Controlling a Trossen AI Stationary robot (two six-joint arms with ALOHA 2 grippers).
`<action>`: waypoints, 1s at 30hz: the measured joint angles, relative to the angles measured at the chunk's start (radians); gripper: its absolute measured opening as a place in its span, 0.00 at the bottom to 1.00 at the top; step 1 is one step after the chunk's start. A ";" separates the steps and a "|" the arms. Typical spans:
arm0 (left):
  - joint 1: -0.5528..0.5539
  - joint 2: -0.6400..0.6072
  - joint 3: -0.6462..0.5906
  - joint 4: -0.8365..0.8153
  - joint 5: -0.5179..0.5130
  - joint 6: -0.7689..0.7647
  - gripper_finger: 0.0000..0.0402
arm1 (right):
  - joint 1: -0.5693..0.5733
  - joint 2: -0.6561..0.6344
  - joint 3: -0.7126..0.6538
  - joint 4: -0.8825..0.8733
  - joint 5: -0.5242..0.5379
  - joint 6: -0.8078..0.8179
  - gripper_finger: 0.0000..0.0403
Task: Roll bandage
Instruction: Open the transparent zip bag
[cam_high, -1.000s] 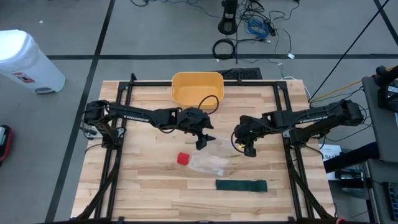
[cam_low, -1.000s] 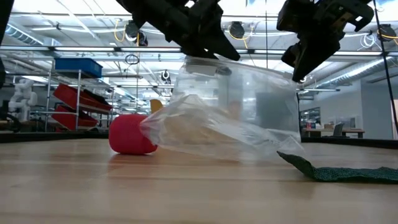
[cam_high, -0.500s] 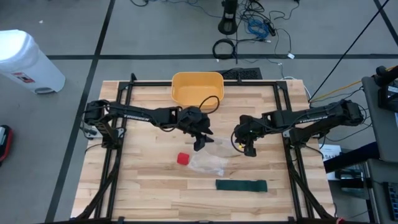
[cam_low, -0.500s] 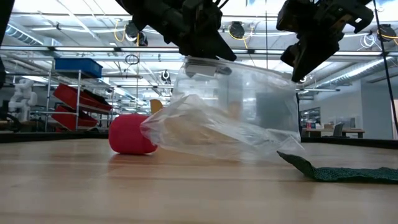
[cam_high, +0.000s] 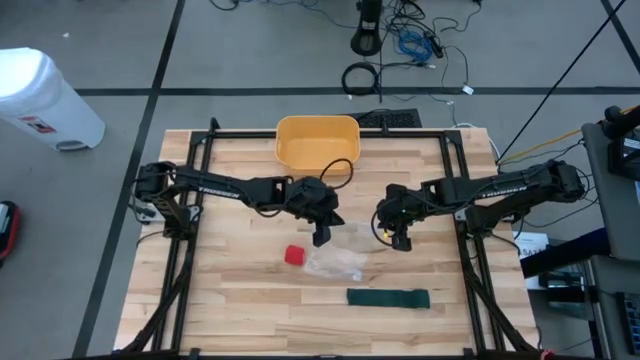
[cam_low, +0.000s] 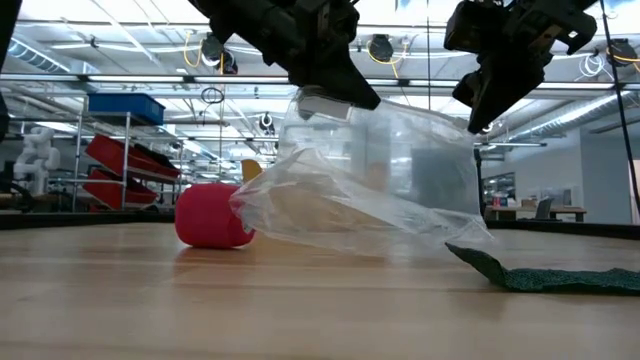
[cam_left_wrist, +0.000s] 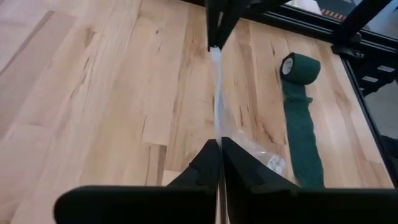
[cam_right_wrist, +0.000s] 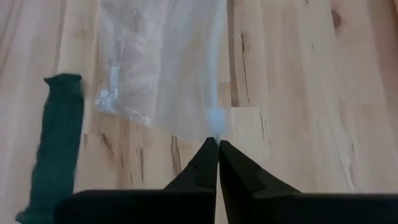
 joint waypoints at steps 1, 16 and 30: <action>-0.006 0.000 0.000 0.001 -0.001 0.000 0.02 | 0.000 -0.001 0.000 0.005 -0.003 0.014 0.01; -0.176 -0.038 0.000 0.094 -0.160 0.118 0.01 | 0.099 -0.172 0.080 -0.053 -0.064 0.071 0.41; -0.315 -0.167 0.000 0.028 -0.366 0.164 0.00 | 0.288 -0.222 -0.073 0.196 0.104 0.096 0.46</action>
